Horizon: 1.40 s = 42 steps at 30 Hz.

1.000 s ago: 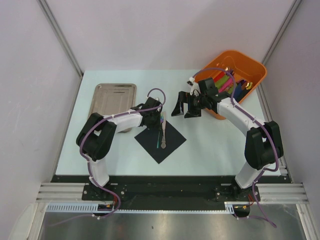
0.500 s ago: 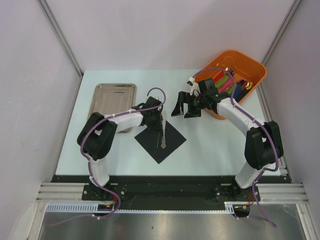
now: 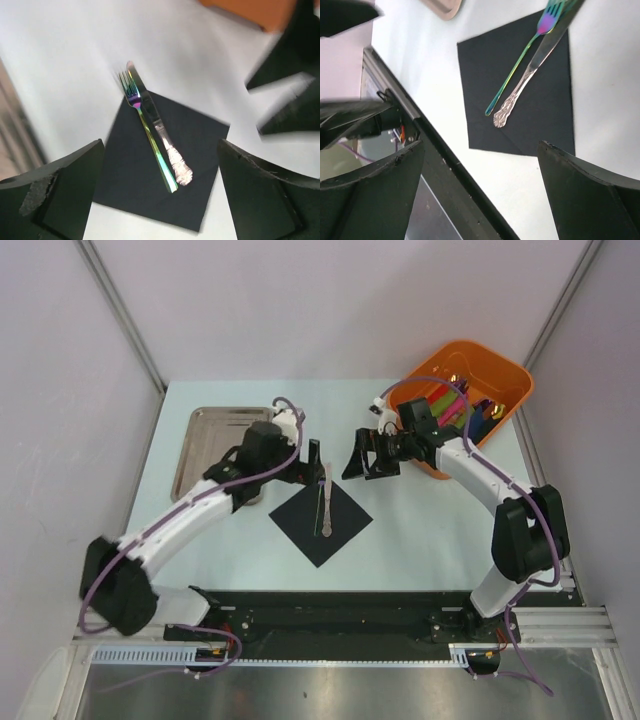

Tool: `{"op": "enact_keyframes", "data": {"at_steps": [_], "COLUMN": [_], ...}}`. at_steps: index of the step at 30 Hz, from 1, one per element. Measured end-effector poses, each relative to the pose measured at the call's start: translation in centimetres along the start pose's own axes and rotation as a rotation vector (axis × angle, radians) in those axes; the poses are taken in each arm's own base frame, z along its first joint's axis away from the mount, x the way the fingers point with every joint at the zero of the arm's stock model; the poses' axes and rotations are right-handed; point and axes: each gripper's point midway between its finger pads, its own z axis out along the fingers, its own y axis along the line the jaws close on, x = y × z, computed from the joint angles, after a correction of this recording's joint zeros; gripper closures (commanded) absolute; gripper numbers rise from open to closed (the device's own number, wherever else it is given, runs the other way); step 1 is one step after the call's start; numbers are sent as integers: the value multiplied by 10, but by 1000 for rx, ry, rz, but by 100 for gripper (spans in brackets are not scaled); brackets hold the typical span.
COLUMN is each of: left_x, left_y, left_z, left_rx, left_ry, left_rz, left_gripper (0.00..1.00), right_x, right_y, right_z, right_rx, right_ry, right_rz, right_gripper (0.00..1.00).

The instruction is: Place the utensils on the paper napkin and roll it up

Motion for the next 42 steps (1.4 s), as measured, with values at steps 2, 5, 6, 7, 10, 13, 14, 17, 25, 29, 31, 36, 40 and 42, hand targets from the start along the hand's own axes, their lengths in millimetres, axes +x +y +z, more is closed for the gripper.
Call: {"op": "enact_keyframes", "data": {"at_steps": [2, 5, 6, 7, 10, 13, 14, 17, 25, 29, 31, 36, 40, 42], "left_x": [0, 30, 51, 67, 116, 160, 176, 213, 234, 240, 241, 241, 237, 234], "left_y": [-7, -20, -28, -32, -43, -45, -44, -39, -29, -30, -34, -45, -48, -48], "left_z": [-31, -71, -86, -93, -102, -97, -93, -83, -51, -41, -38, -30, -22, -19], "left_rx": [84, 244, 324, 380, 524, 626, 653, 723, 741, 756, 765, 774, 763, 752], "left_ry": [-60, -88, -92, -89, -65, -4, 26, 114, 99, 89, 75, 39, 30, 26], "left_rz": [143, 376, 487, 568, 785, 957, 1010, 1142, 1402, 1483, 1513, 1570, 1590, 1601], "left_gripper": [0, 0, 1, 3, 13, 30, 34, 43, 56, 59, 60, 65, 68, 72], "right_x": [6, 16, 22, 26, 34, 38, 39, 40, 44, 45, 46, 44, 44, 43], "right_y": [4, 10, 12, 14, 18, 20, 19, 16, 5, 0, -2, -2, 0, 0], "right_z": [-1, 1, 4, 6, 11, 14, 15, 18, 25, 27, 28, 27, 26, 25], "right_rx": [-19, -36, -43, -46, -52, -57, -56, -52, -47, -53, -57, -70, -80, -84], "right_ry": [9, 33, 49, 59, 81, 95, 97, 106, 130, 142, 146, 144, 145, 145], "right_rz": [-17, -31, -36, -39, -44, -47, -46, -38, -7, 24, 39, 54, 63, 65], "right_gripper": [0, 1, 1, 2, 2, 2, 2, 2, 2, 2, 2, 2, 2, 2]}}
